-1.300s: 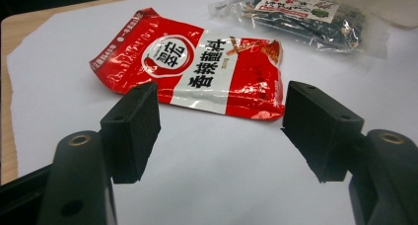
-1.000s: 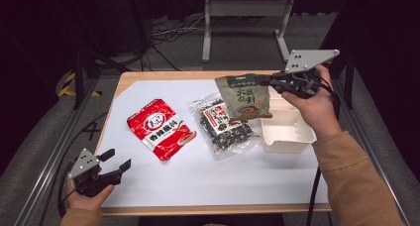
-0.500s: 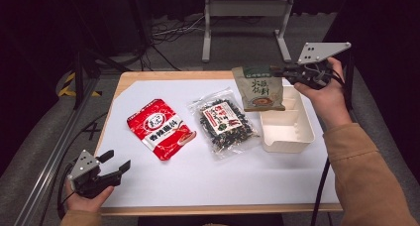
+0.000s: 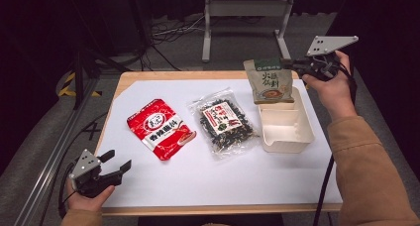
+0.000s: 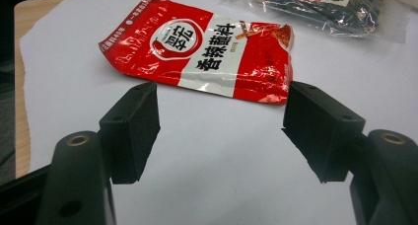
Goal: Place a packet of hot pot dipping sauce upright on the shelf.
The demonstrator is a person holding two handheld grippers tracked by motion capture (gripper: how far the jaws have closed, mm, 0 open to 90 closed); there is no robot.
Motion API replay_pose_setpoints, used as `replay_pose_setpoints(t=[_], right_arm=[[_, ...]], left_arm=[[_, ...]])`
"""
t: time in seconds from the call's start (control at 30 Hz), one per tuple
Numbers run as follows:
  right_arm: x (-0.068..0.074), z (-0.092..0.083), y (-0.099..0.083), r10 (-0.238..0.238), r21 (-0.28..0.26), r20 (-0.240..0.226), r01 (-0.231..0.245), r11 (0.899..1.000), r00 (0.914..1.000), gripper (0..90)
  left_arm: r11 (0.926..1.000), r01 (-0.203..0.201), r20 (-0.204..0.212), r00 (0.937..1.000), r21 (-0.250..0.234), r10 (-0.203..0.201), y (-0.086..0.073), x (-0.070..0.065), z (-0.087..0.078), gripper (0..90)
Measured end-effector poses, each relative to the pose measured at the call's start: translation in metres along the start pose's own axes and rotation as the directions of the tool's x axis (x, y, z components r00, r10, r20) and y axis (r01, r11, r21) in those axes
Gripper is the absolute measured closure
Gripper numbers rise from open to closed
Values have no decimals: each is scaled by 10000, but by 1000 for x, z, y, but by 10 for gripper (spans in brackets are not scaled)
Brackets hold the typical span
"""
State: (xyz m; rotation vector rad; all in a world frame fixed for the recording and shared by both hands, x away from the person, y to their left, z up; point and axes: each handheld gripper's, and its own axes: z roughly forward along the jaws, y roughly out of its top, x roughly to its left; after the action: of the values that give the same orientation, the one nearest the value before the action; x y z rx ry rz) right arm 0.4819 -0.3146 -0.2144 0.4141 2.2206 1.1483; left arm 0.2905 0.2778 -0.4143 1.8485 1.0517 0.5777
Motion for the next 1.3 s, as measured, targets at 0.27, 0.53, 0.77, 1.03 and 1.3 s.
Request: replay_pose_setpoints(t=[0.27,0.53,0.77,1.03,1.3], right_arm=[[-16,3,-12,120,-2,172,-120,9999,9998,900],[-30,9,-26,355,116,308,-359,9993,9989,900],[-43,15,-37,571,179,555,-582,9981,9968,900],[-50,26,-52,727,606,738,-772,9952,9946,900],[-48,33,-65,1089,448,568,-1115,9928,9924,899]], left_arm=[[10000,78,-96,9999,-20,-79,-3,0,-3,303],[9999,151,-200,9997,-1,-151,-5,1,-6,303],[9998,170,-269,9995,87,-168,-8,0,-7,303],[9997,152,-276,9995,199,-146,-8,0,-6,303],[9997,100,-256,9996,222,-94,-8,0,-4,304]])
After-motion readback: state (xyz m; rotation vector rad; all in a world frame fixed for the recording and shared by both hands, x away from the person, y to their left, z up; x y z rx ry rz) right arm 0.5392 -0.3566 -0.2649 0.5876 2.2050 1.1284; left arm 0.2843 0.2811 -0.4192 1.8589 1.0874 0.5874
